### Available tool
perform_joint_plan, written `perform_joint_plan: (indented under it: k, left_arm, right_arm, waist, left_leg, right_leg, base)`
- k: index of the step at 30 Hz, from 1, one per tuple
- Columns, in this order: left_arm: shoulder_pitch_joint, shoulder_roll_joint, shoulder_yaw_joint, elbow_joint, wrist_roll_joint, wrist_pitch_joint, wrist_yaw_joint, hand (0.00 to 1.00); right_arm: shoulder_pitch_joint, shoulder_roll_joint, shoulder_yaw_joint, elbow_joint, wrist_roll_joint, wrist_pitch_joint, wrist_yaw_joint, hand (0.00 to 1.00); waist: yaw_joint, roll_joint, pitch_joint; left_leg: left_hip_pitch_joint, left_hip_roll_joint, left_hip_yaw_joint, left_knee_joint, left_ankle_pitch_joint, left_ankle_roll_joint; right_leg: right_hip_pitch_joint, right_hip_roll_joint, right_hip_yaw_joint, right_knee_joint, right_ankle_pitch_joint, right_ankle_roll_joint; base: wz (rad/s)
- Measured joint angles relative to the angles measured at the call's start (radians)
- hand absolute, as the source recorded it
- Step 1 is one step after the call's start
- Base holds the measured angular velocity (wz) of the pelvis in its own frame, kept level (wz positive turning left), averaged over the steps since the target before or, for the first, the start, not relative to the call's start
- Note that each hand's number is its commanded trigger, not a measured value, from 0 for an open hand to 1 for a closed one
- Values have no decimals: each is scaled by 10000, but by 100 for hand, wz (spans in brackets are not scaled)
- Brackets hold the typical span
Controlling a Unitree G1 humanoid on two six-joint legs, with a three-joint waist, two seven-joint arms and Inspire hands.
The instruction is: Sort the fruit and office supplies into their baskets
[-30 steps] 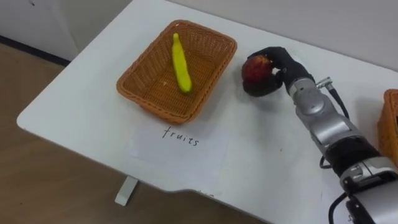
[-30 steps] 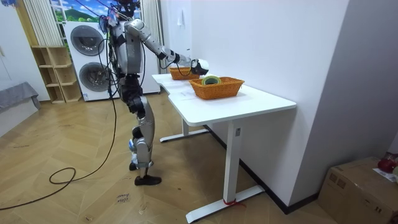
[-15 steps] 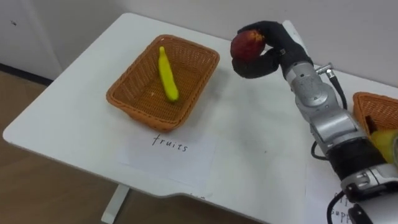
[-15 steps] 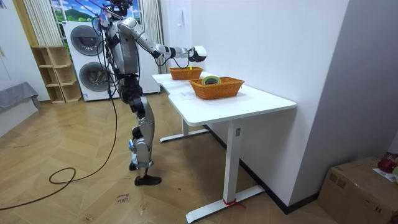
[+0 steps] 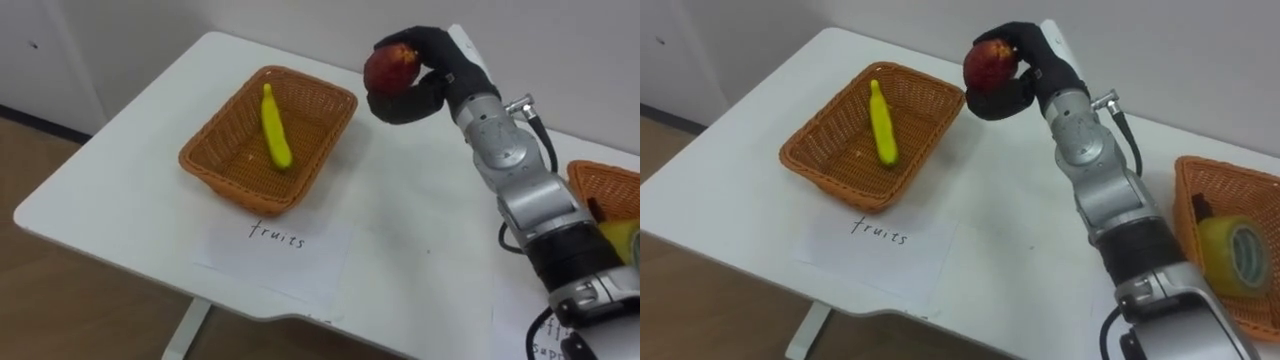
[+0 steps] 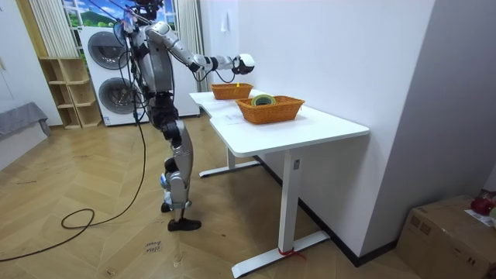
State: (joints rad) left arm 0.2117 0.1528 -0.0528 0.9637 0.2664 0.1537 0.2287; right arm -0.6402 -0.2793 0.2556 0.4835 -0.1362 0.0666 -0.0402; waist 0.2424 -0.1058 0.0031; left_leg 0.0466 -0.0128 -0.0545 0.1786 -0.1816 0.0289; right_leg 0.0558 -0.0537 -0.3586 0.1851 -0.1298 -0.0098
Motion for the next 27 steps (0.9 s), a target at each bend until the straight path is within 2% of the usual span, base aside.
perform_joint_plan:
  k: [5,8,10,13,18,27]
  left_arm:
    - [154,-21,-5,88,-1,0,-27,0]
    - [155,-18,-2,161,-1,-3,-70,0]
    - [132,19,-28,177,-2,-19,-77,0]
    - [149,49,-84,381,-2,-16,-86,0]
    - [128,109,-84,385,1,-19,-258,0]
    - [106,122,-81,369,32,-15,-263,0]
  right_arm:
    - [-2,21,9,-497,-99,-1,0,100]
    - [-3,34,87,-729,-182,-21,0,100]
    - [-4,34,154,-715,-230,-19,-14,100]
    - [-4,32,611,-704,-572,-18,-19,100]
    - [-5,35,1170,-700,-664,-18,0,100]
    - [-9,208,1217,-627,-604,-18,3,100]
  waist:
    - [152,-36,1]
    - [239,-135,46]
    - [379,-255,124]
    - [387,-335,167]
    - [586,-381,173]
    - [949,-362,187]
  left_leg:
    - [12,-3,-4,-60,1,0]
    - [11,-2,-6,-89,1,-2]
    - [11,-2,-48,-99,1,-2]
    - [-13,-10,-107,-118,0,-1]
    - [-13,-9,-163,-117,0,-1]
    - [-108,-11,-391,-124,0,0]
  right_leg:
    - [2,9,-8,-5,-9,13]
    - [3,18,-12,-18,-16,22]
    - [11,25,-11,-28,-19,27]
    - [14,25,-30,-53,-20,28]
    - [48,32,-75,-151,-32,49]
    - [70,-13,-427,-170,-55,86]
  base:
    - [0]
    - [0]
    - [0]
    - [5]
    - [3]
    - [10]
